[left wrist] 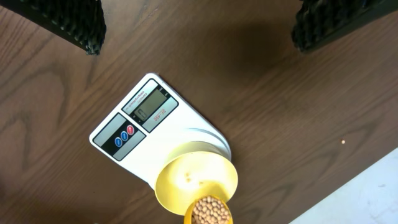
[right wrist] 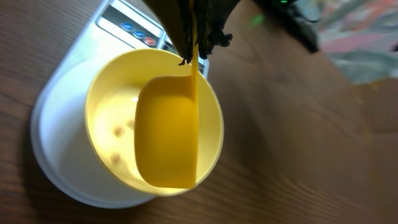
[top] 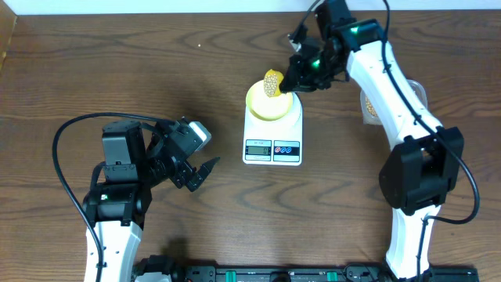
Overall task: Scoop item into bowl and weigh 50g on scale
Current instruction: 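Carry the scoop over the yellow bowl and tip soybeans in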
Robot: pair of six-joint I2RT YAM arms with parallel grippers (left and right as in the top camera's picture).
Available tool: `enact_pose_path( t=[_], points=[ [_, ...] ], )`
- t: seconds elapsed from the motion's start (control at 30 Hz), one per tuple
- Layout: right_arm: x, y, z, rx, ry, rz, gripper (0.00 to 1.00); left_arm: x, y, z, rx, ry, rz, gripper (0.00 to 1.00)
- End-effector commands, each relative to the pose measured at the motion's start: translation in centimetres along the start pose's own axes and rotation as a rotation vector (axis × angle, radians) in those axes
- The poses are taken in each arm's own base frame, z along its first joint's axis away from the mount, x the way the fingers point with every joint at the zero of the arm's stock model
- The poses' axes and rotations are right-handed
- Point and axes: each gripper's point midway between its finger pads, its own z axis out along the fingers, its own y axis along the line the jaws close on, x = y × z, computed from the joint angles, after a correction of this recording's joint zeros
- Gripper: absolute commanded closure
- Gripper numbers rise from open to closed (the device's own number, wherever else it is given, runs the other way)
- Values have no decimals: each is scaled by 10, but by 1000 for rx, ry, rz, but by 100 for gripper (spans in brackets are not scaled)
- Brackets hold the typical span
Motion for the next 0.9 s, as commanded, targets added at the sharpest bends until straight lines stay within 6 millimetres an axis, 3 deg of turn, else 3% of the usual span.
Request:
enact_pose_path(
  t=[0.0,0.2,0.37,0.67,0.87],
  points=[
    [-7,3,-3,108,-34,-101,99,-1,-2,1,13,-7,3,2],
    [-14,8,-11,211,-70,-172,98,-1,-2,1,13,-7,3,2],
    [-8,3,-18,307,-48,-217,99,-1,-2,1,13,-7,3,3],
    [-1,7,-14,328,-17,-285,99,-1,-2,1,13,-7,3,2],
    [0,6,-11,460,-7,-408,99,-1,-2,1,13,-7,3,3]
  ],
)
